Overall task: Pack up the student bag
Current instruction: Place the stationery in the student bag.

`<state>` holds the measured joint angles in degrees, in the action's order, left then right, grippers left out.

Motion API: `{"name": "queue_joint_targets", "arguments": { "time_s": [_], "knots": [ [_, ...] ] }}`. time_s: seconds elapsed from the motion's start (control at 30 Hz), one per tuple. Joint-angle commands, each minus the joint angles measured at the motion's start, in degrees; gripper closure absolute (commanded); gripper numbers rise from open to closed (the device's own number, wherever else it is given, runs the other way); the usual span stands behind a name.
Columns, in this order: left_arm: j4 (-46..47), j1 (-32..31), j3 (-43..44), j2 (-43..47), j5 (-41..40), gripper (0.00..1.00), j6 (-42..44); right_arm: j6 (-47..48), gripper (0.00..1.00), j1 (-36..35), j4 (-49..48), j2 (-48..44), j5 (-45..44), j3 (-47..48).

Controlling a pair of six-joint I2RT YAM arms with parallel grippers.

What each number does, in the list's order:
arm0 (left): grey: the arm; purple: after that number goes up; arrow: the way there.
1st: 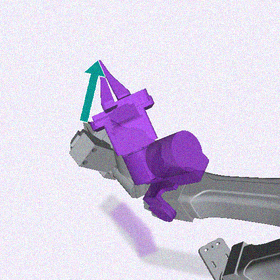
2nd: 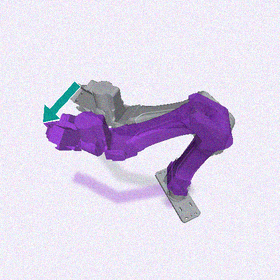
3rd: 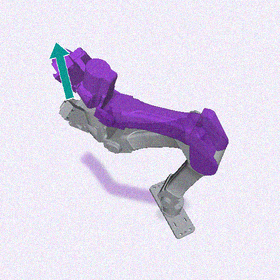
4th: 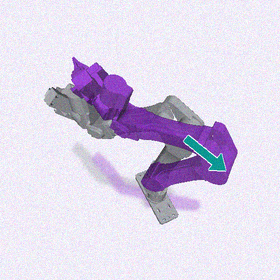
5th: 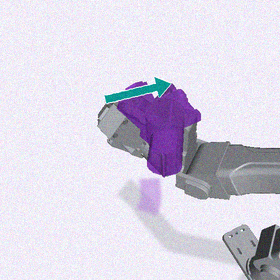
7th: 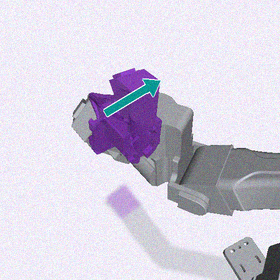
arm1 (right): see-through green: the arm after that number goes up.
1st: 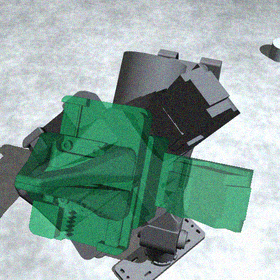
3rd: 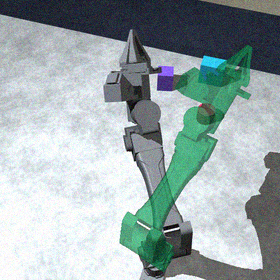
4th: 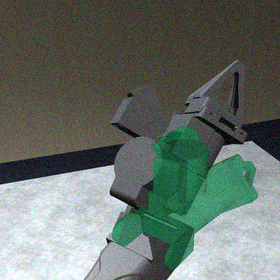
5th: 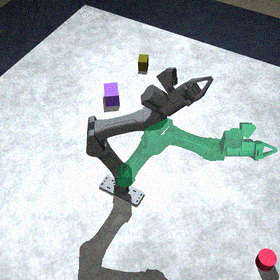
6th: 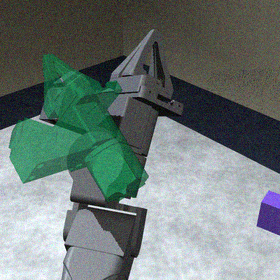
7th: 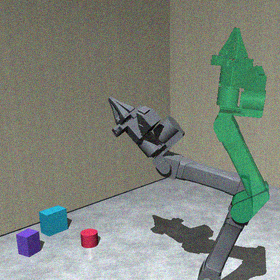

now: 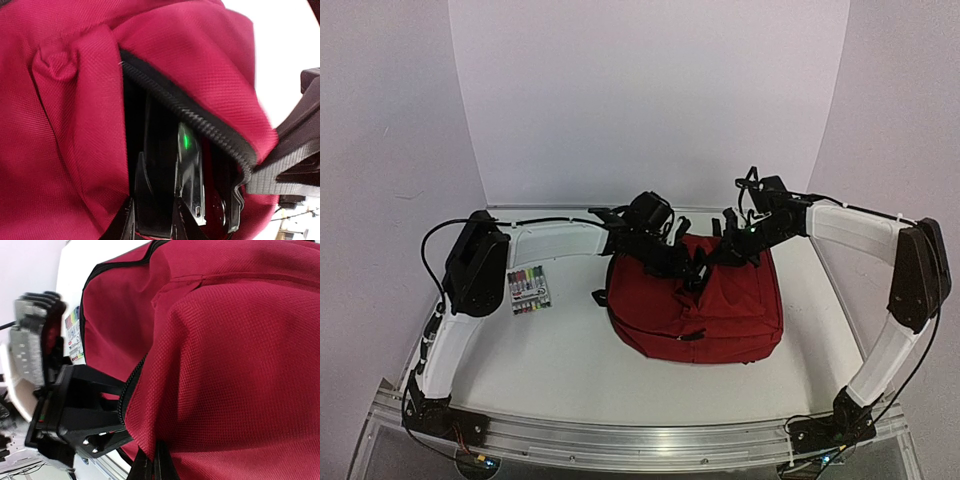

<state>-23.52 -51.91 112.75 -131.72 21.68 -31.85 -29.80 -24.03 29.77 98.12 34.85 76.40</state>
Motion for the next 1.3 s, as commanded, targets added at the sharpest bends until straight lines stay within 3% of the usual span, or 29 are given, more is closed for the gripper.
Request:
{"name": "queue_joint_targets", "arguments": {
  "time_s": [0.0,0.1,0.3,0.47,0.6,0.73,0.93,1.07,1.27],
  "knots": [
    [-11.86,-1.76,13.55,-1.55,-11.98,0.89,4.0,-1.6,1.0,-0.2,0.62,-3.46,-0.27,1.44],
    [-17.46,-1.9,18.07,-3.56,-16.21,0.89,4.13,-4.32,1.0,-0.19,0.26,-3.45,5.2,1.0],
    [-19.79,-2.49,19.84,-5.4,-20.78,0.89,2.22,-7.66,1.0,-0.15,-2.03,-3.26,13.65,0.02],
    [-14.6,-3.41,17.51,-5.29,-16.01,0.88,2.7,-7.92,1.0,-0.16,-2.59,-2.17,12.28,0.21],
    [-5.07,-3.21,6.8,0.21,-11.35,0.76,1.16,-5.11,1.0,-0.08,-1.64,-1.71,7.86,0.51],
    [-1.92,-2.0,0.34,4.92,-9.08,0.63,-0.41,-4.01,0.96,0.04,-0.93,-2.08,6.91,-0.98],
    [-1.46,-1.73,-4.22,7.34,-6.38,0.54,-1.6,1.39,0.75,0.24,0.49,-3.34,6.81,0.12],
    [0.11,-1.54,-7.59,9.11,-6.09,0.49,-3.06,6.2,0.52,1.62,3.57,-6.12,4.92,1.78],
    [-0.43,-1.35,-5.95,6.81,-3.68,0.51,-3.63,13.93,0.17,8.39,12.93,-8.81,2.74,3.93]
  ]
}}
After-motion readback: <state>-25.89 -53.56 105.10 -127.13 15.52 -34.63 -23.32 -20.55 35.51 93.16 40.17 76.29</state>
